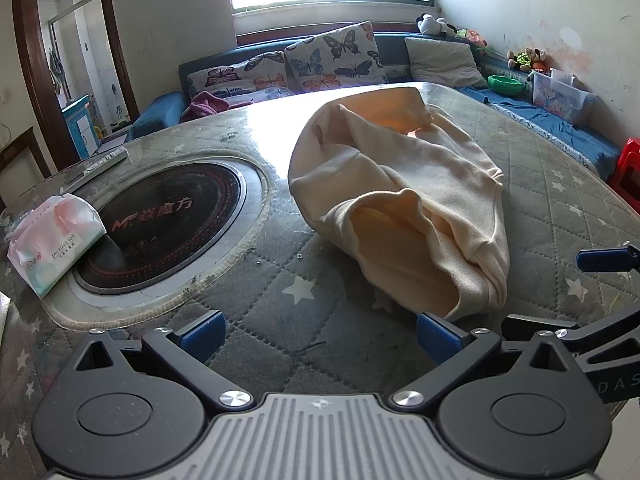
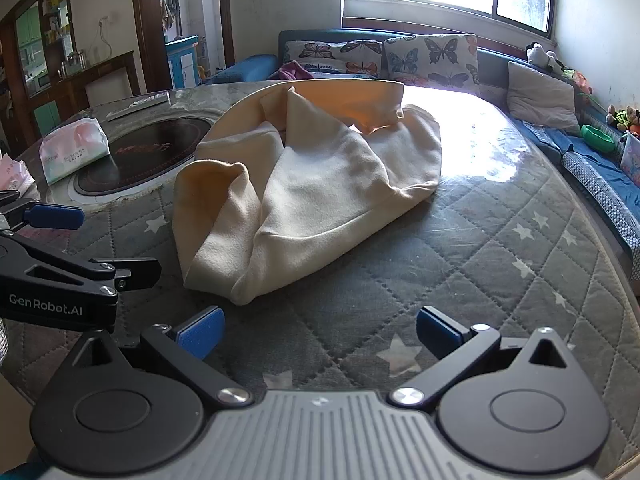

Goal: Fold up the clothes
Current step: 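Approach the crumpled cream shirt with both open grippers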

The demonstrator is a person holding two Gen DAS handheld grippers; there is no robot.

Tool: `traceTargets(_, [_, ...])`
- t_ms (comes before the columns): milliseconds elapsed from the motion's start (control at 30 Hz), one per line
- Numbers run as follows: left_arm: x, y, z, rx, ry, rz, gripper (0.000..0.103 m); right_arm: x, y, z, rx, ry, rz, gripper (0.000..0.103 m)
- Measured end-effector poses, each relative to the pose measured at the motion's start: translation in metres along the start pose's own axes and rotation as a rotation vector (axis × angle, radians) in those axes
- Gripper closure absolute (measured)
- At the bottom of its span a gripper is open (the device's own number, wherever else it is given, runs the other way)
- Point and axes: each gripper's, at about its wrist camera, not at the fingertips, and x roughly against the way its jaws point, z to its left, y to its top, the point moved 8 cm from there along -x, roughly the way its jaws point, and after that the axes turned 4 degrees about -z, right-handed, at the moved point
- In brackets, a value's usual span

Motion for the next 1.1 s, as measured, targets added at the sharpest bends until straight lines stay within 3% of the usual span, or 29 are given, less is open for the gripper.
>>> traceTargets(1100, [-0.0020, 0.0010, 0.0013, 0.004, 0.001, 0.008, 0.000, -0.0037, 0.0020, 0.0004, 0.001, 0.000, 0.007, 0.000])
